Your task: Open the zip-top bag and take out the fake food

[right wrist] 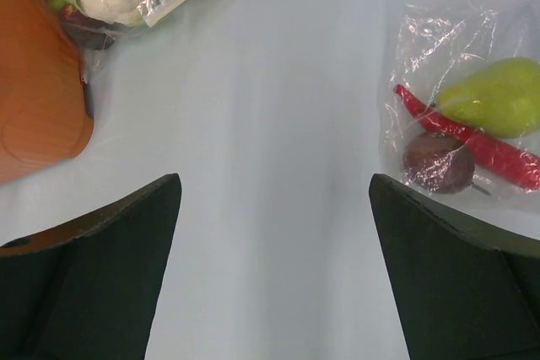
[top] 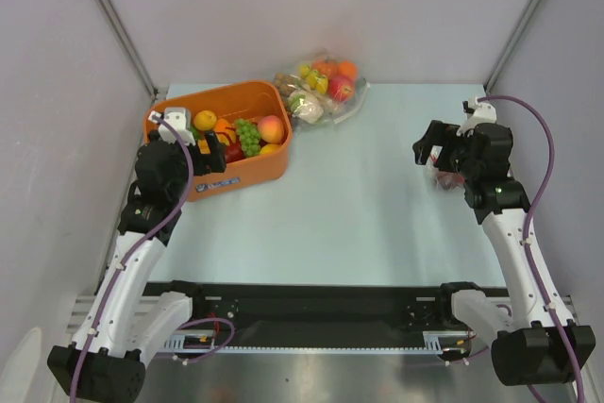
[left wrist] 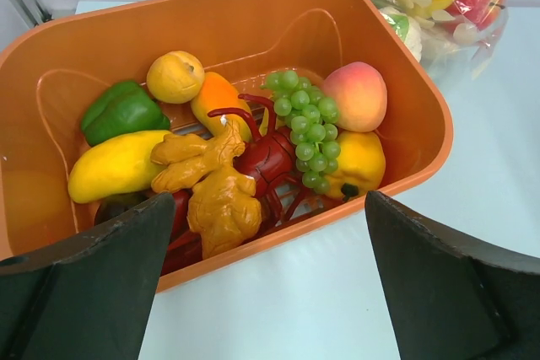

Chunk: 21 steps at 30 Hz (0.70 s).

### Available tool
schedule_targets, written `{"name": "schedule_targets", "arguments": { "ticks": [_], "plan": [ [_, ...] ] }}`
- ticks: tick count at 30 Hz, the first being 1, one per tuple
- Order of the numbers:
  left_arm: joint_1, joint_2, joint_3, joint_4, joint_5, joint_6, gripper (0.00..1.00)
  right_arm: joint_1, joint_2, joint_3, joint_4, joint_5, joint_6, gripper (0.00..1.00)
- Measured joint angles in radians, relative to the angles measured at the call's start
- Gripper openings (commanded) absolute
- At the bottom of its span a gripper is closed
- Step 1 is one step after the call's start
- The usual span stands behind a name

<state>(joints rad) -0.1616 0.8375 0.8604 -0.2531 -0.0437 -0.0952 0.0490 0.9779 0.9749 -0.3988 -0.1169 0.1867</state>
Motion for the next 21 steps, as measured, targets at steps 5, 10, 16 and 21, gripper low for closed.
{"name": "schedule_targets", "arguments": {
  "ticks": [5, 10, 16, 21],
  "plan": [
    [0.0, 0.0, 0.0, -0.001, -0.007, 0.0, 1.0, -0.002, 0.0, 0.0, 0.0, 0.003, -0.002, 1.0],
    [0.0, 0.007, 0.001, -0.005, -0.007, 0.0, 1.0, -0.005, 0.006, 0.002, 0.0, 0.004, -0.005, 1.0],
    [0.0, 0.013, 0.001, -0.011, -0.006, 0.001, 1.0, -0.006, 0.027, 0.011, 0.0, 0.003, -0.005, 1.0],
    [0.0, 0.013, 0.001, -0.018, -0.002, 0.002, 1.0, -0.005, 0.065, 0.032, 0.014, -0.015, -0.003, 1.0]
  ]
}}
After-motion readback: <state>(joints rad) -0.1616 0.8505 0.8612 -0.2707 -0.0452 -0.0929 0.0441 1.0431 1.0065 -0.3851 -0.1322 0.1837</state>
